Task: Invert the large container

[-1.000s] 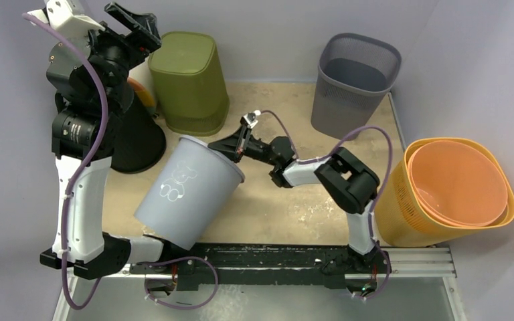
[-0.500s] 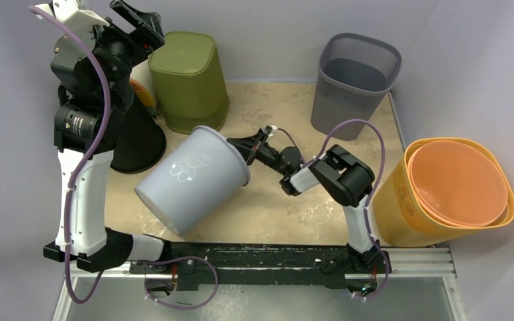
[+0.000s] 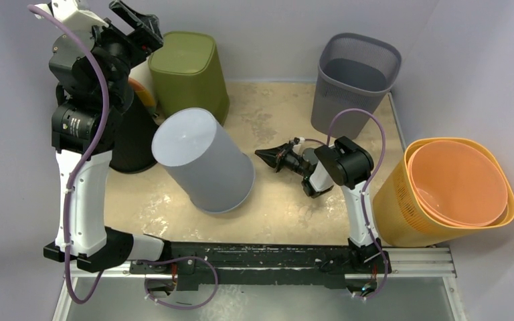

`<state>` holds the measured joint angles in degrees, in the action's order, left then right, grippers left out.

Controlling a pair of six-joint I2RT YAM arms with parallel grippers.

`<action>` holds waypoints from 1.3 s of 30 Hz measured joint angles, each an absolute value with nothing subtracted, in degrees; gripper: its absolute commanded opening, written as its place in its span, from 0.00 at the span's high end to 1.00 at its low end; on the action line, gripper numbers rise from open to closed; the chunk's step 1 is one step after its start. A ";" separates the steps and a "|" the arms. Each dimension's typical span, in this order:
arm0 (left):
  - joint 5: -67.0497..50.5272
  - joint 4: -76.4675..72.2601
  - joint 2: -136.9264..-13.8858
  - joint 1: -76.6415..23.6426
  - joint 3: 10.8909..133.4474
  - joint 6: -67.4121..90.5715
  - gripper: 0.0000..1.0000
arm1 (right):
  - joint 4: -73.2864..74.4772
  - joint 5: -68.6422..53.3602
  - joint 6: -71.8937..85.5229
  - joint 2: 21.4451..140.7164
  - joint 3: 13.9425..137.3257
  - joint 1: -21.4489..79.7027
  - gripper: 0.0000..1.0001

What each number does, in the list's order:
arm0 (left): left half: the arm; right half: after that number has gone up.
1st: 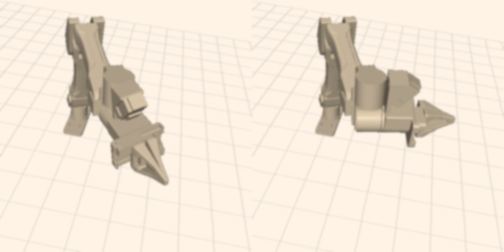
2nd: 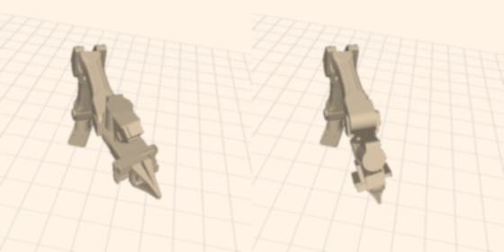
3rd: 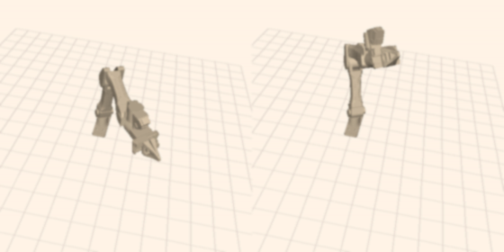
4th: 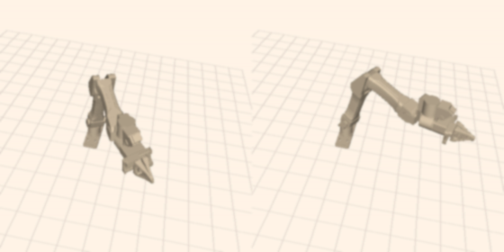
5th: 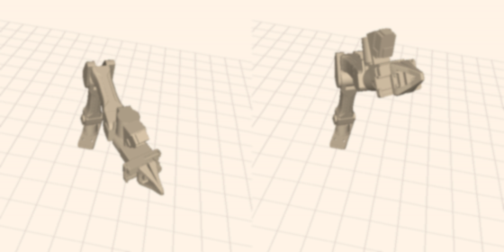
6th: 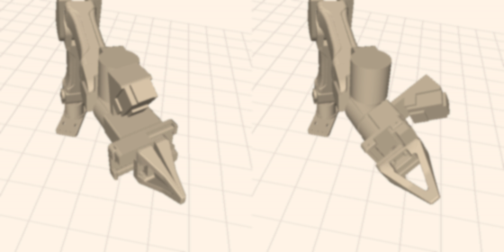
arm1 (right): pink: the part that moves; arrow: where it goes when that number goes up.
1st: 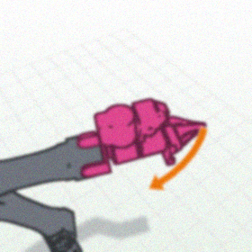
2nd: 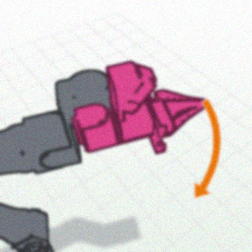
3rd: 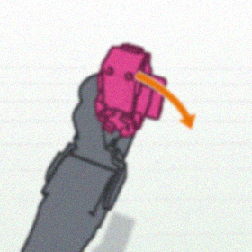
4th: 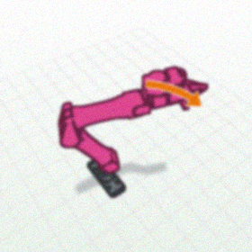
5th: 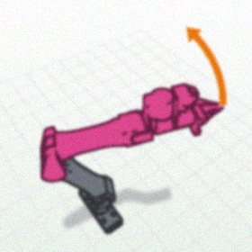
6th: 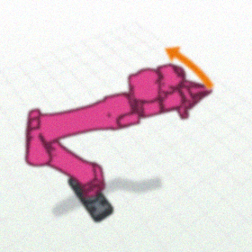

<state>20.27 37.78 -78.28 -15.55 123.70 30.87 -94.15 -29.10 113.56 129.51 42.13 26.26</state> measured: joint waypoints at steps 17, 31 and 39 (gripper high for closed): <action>19.84 38.79 -78.65 -15.55 122.89 30.85 0.14 | -91.96 -36.14 109.45 128.01 44.62 26.24 0.90; 17.12 41.93 -79.00 -15.55 118.89 30.89 0.14 | -53.71 -42.72 74.48 106.54 78.85 26.24 0.53; 16.21 43.99 -79.00 -15.55 116.07 30.87 0.14 | -7.20 -28.23 39.46 103.53 94.24 26.63 0.00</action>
